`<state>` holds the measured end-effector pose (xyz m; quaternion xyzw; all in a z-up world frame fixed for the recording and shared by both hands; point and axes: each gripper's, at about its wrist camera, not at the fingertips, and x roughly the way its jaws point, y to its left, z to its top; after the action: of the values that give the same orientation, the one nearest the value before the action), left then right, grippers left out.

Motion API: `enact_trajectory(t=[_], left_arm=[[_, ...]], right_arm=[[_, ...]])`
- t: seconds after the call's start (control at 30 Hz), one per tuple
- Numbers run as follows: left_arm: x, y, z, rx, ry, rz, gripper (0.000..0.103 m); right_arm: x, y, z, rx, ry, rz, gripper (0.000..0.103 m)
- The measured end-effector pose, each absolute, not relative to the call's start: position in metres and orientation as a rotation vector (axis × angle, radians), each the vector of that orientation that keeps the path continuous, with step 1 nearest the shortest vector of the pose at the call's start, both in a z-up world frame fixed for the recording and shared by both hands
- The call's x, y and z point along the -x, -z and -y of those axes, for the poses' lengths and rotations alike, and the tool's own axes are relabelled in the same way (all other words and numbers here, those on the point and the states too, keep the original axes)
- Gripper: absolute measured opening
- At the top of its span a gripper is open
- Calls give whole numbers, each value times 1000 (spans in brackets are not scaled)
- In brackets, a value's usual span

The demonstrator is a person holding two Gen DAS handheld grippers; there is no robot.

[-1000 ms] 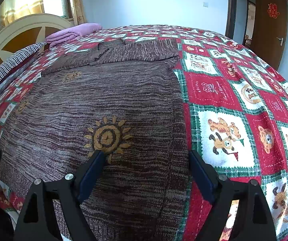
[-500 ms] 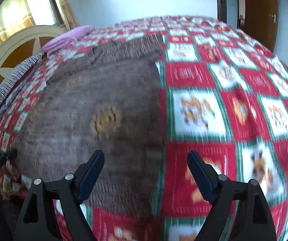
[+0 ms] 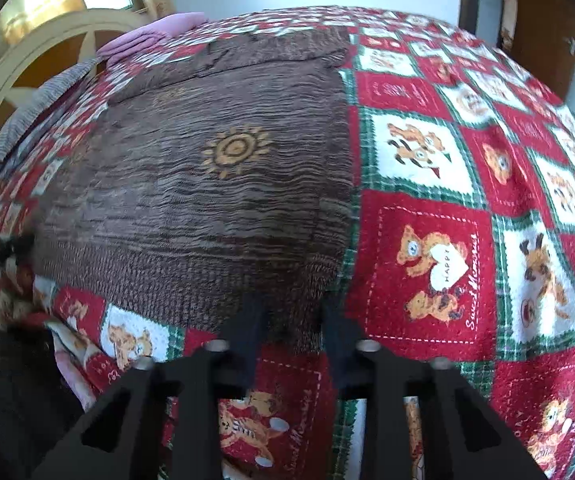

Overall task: Fold small clothes
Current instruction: 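Fold the hem toward the collar with the left tool while the right tool grips it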

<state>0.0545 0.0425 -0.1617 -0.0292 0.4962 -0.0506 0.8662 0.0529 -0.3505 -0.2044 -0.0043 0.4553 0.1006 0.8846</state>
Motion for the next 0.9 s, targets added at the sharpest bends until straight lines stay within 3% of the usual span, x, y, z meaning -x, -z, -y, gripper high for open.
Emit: enact_trajectory(t=[0.03,0.3,0.9], left_arm=[[-54,160,-44,69,110,-1036,9],[-53,137,-48,44,114,-961,9],[-87,106,-60,16,96,-859,9]], right_arm=[[-52,202,353,2,-212,-942,5],[-42,170,388,-176,-276,-848,5],[-53,117,393,-262,-299,-670,4]])
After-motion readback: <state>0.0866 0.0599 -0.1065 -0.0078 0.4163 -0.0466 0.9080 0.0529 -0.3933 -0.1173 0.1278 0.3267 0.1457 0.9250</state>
